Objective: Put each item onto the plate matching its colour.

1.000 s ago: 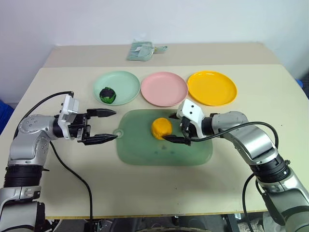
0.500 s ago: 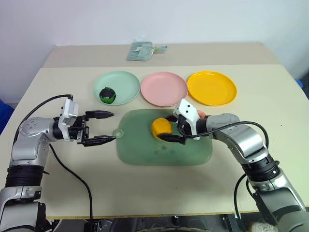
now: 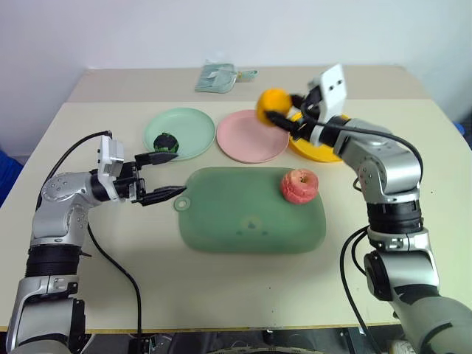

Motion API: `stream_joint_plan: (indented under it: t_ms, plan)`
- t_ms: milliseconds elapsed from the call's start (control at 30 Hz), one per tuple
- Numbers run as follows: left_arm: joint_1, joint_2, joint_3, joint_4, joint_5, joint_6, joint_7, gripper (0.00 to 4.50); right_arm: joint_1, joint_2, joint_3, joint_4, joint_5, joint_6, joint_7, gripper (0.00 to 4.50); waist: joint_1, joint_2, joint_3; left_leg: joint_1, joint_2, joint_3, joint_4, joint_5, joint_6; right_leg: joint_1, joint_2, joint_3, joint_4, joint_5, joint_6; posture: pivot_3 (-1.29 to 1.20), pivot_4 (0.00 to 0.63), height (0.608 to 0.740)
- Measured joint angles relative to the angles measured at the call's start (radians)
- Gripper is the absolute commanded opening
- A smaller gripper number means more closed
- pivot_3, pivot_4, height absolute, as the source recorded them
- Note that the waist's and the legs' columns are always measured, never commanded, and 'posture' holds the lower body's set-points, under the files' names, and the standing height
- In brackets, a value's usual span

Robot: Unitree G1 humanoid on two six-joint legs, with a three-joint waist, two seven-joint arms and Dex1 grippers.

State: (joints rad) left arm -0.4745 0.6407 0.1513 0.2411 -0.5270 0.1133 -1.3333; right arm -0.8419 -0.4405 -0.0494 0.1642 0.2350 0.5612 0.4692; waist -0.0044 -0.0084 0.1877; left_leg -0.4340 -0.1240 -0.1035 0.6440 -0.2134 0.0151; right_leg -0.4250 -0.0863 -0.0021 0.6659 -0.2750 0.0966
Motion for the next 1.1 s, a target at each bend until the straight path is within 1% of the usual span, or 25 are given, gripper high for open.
stream_joint_plan:
  t_ms: [100, 167, 200, 233, 300, 433, 500, 533, 600, 633, 667, 733, 767, 833, 933, 1000, 1100]
  plan:
    - [-0.035, -0.043, -0.002, 0.015, 0.033, -0.021, 0.083, 4.5, -0.011, -0.031, -0.013, 0.179, -0.097, -0.076, -0.123, 2.83, -0.004, 0.0, 0.0, 0.0, 0.0, 0.001, 0.0, 0.0, 0.0, 0.002, 0.0, 0.0, 0.001, 0.0, 0.0, 0.0, 0.15, 0.738]
    - [-0.045, -0.056, -0.004, 0.014, 0.037, -0.018, 0.108, 4.5, -0.012, -0.045, -0.016, 0.271, -0.133, -0.102, -0.164, 2.83, -0.01, 0.0, 0.0, -0.001, 0.0, 0.001, -0.001, 0.0, 0.0, 0.001, 0.0, 0.001, 0.001, 0.0, 0.0, 0.0, 0.15, 0.738]
    - [-0.045, -0.056, -0.007, 0.014, 0.037, -0.016, 0.11, 4.5, -0.012, -0.045, -0.026, 0.304, -0.133, -0.108, -0.17, 3.23, -0.017, 0.0, 0.0, -0.001, 0.001, 0.003, -0.002, 0.0, 0.0, 0.0, 0.0, 0.002, 0.001, 0.0, 0.0, 0.0, 0.15, 0.738]
    - [-0.045, -0.056, -0.012, 0.013, 0.037, -0.015, 0.109, 4.5, -0.012, -0.045, -0.036, 0.323, -0.132, -0.109, -0.167, 3.72, -0.021, 0.001, 0.0, -0.001, 0.001, 0.004, -0.003, 0.001, 0.0, 0.0, 0.0, 0.002, 0.001, 0.0, 0.0, 0.0, 0.15, 0.738]
    - [-0.044, -0.056, -0.02, 0.01, 0.039, -0.016, 0.103, 4.5, -0.012, -0.044, -0.035, 0.335, -0.133, -0.11, -0.157, 4.48, -0.033, 0.001, 0.0, -0.001, 0.001, 0.004, -0.004, 0.001, -0.001, -0.001, 0.0, 0.003, 0.001, 0.0, 0.0, 0.0, 0.15, 0.738]
    - [-0.039, -0.052, -0.021, -0.014, 0.032, 0.0, 0.086, 4.5, -0.012, -0.019, -0.057, 0.3, -0.1, -0.103, -0.144, 4.48, -0.041, 0.001, 0.0, -0.001, 0.002, 0.004, -0.004, 0.001, -0.001, -0.001, 0.001, 0.003, 0.001, 0.0, 0.0, 0.0, 0.15, 0.738]
    - [-0.033, -0.043, -0.019, -0.033, 0.009, 0.024, 0.066, 4.5, -0.012, -0.004, -0.083, 0.242, -0.04, -0.096, -0.099, 4.48, -0.039, 0.001, 0.001, -0.001, 0.002, 0.004, -0.005, 0.001, -0.001, -0.001, 0.001, 0.003, 0.001, 0.0, 0.0, 0.0, 0.15, 0.738]
    - [-0.029, -0.037, -0.017, -0.048, -0.01, 0.049, 0.059, 4.5, -0.007, -0.005, -0.098, 0.185, 0.009, -0.08, -0.049, 4.48, -0.039, 0.001, 0.001, -0.001, 0.002, 0.004, -0.005, 0.001, -0.001, -0.001, 0.001, 0.003, 0.001, 0.0, 0.0, 0.0, 0.15, 0.738]
    - [-0.021, -0.027, -0.007, -0.081, -0.052, 0.101, 0.051, 4.5, 0.027, -0.041, -0.087, 0.015, 0.106, -0.016, 0.083, 4.48, -0.034, 0.001, 0.001, -0.001, 0.002, 0.003, -0.004, 0.001, 0.0, -0.001, 0.001, 0.003, 0.001, 0.0, 0.0, 0.0, 0.15, 0.738]
    - [-0.013, -0.02, -0.003, -0.109, -0.074, 0.125, 0.047, 4.5, 0.071, -0.091, -0.063, -0.101, 0.146, 0.015, 0.165, 4.48, -0.028, 0.001, 0.0, -0.001, 0.002, 0.003, -0.004, 0.0, 0.0, 0.0, 0.001, 0.002, 0.0, 0.0, 0.0, 0.0, 0.15, 0.738]
    - [-0.003, -0.011, 0.003, -0.126, -0.088, 0.141, 0.044, 4.5, 0.111, -0.126, -0.049, -0.174, 0.176, 0.043, 0.221, 4.48, -0.021, 0.0, 0.0, -0.001, 0.002, 0.002, -0.003, 0.0, 0.001, 0.001, 0.001, 0.002, -0.001, 0.0, 0.0, 0.0, 0.15, 0.738]
    - [0.015, -0.006, 0.007, -0.156, -0.104, 0.167, 0.031, 4.5, 0.195, -0.189, -0.028, -0.282, 0.235, 0.122, 0.31, 4.48, -0.009, 0.0, 0.0, -0.001, 0.001, 0.002, -0.002, -0.001, 0.003, 0.002, 0.001, 0.002, -0.001, 0.0, 0.0, 0.0, 0.15, 0.738]
    - [0.034, 0.0, 0.008, -0.174, -0.116, 0.182, 0.024, 4.5, 0.24, -0.225, -0.011, -0.325, 0.26, 0.162, 0.35, 4.48, -0.006, 0.0, 0.0, -0.001, 0.001, 0.002, -0.001, -0.004, 0.007, 0.002, 0.0, 0.002, -0.001, 0.0, 0.0, 0.0, 0.15, 0.738]
    - [0.047, 0.006, 0.006, -0.183, -0.122, 0.203, 0.014, 4.5, 0.284, -0.278, 0.009, -0.362, 0.272, 0.196, 0.395, 4.48, -0.004, 0.001, 0.0, -0.001, 0.001, 0.002, 0.0, -0.004, 0.007, 0.003, 0.0, 0.002, 0.0, 0.0, 0.0, 0.0, 0.15, 0.738]
    - [0.079, 0.05, -0.015, -0.223, -0.124, 0.24, -0.022, 4.5, 0.349, -0.41, 0.052, -0.4, 0.239, 0.186, 0.475, 4.48, -0.005, 0.001, 0.0, -0.001, 0.001, 0.002, 0.001, -0.005, 0.007, 0.003, 0.0, 0.002, -0.001, 0.0, 0.0, 0.0, 0.15, 0.738]
    - [0.097, 0.067, -0.025, -0.239, -0.122, 0.254, -0.045, 4.5, 0.367, -0.431, 0.07, -0.396, 0.213, 0.175, 0.489, 4.48, -0.009, 0.001, 0.0, -0.001, 0.002, 0.002, 0.0, -0.004, 0.007, 0.003, 0.0, 0.002, -0.001, 0.0, 0.0, 0.0, 0.15, 0.738]
    - [0.099, 0.066, -0.051, -0.249, -0.119, 0.253, -0.055, 4.5, 0.368, -0.426, 0.102, -0.373, 0.171, 0.145, 0.48, 4.48, -0.009, 0.001, 0.0, -0.001, 0.002, 0.002, 0.0, -0.004, 0.007, 0.002, 0.0, 0.002, 0.0, 0.0, 0.0, 0.0, 0.15, 0.738]
